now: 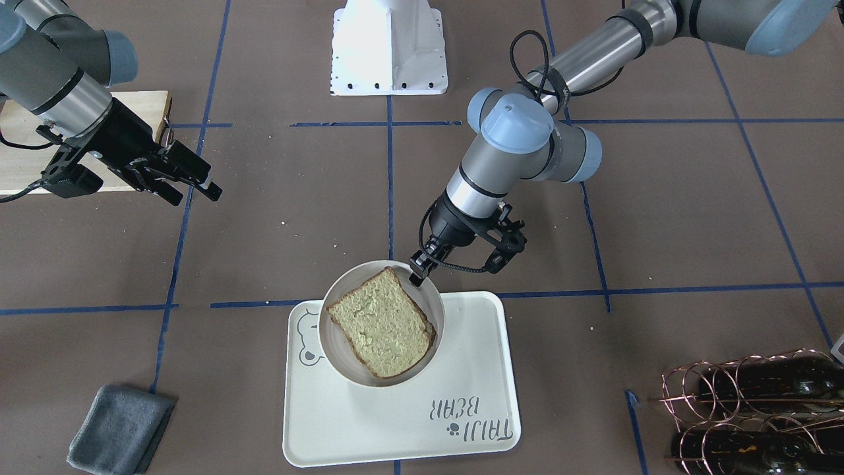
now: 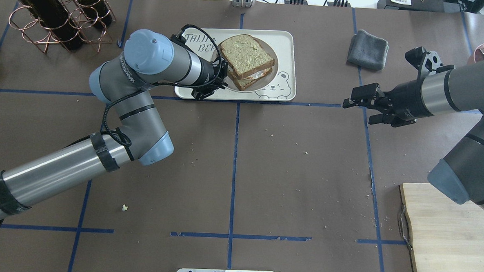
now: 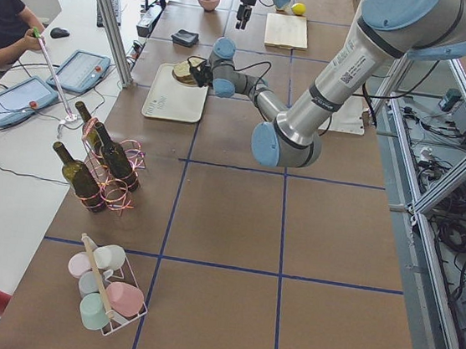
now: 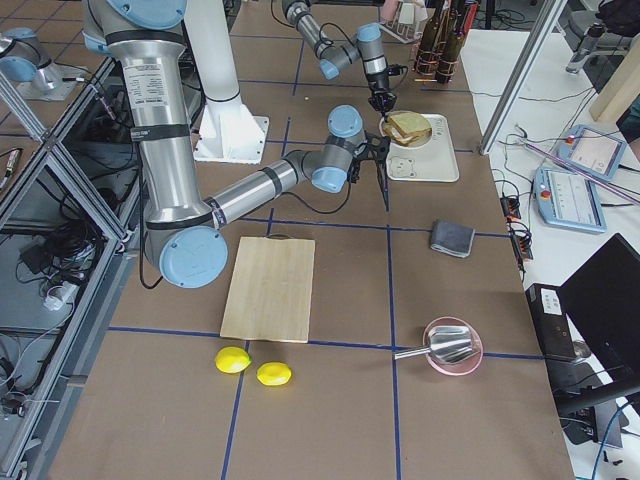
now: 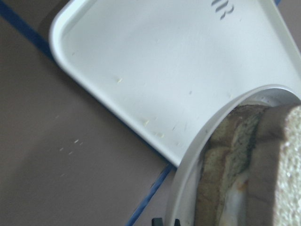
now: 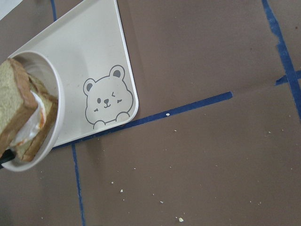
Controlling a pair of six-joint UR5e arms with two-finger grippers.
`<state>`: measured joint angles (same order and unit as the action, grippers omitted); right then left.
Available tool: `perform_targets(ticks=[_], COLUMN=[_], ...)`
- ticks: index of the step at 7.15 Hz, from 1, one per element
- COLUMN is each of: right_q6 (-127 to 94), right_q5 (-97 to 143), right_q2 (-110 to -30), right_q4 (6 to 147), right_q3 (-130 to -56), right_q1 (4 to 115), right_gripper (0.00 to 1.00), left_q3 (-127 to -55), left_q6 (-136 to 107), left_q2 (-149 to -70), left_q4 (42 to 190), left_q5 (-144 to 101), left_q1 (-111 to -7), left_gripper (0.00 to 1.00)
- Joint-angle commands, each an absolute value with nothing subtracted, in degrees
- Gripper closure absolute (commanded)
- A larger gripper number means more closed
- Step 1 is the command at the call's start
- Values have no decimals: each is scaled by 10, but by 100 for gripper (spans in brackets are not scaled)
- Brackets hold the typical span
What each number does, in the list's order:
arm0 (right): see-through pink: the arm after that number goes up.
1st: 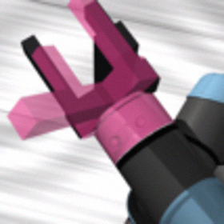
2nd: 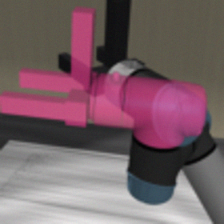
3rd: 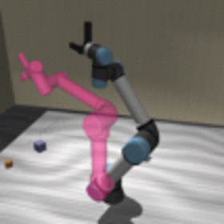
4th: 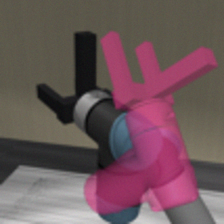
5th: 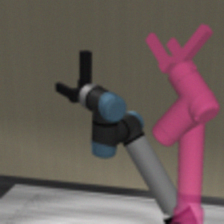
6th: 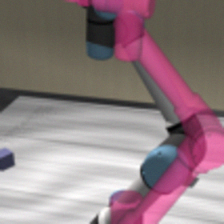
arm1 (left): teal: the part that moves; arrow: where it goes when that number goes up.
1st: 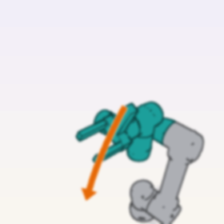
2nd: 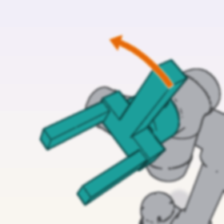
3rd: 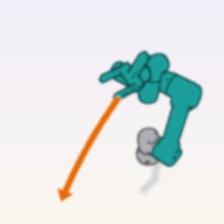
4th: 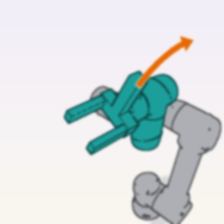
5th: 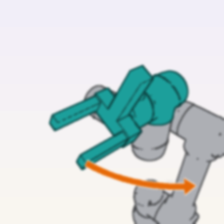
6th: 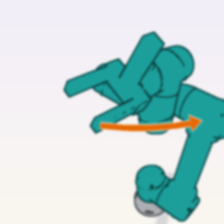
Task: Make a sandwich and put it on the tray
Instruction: 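Carry the plate with the left gripper onto the BEAR tray while the right arm withdraws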
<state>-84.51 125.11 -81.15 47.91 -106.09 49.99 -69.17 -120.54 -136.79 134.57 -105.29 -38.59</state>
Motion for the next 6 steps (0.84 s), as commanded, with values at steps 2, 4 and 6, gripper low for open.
perform_targets(ticks=[2, 4, 6], right_q6=[-832, -831, -831], right_q5=[1245, 1246, 1246], right_q2=[-813, -809, -805], right_q4=[479, 480, 479], right_q3=[-1056, -1053, -1047], right_q1=[498, 497, 497], right_gripper=[0, 0, 0], left_q3=[-601, -599, -599], left_q6=[-1216, -1209, -1207], left_q2=[-1402, -1401, -1400], left_q4=[1396, 1396, 1396], left_q5=[-1032, -1032, -1032], left_q1=[-388, -383, -381], left_gripper=[100, 84, 79])
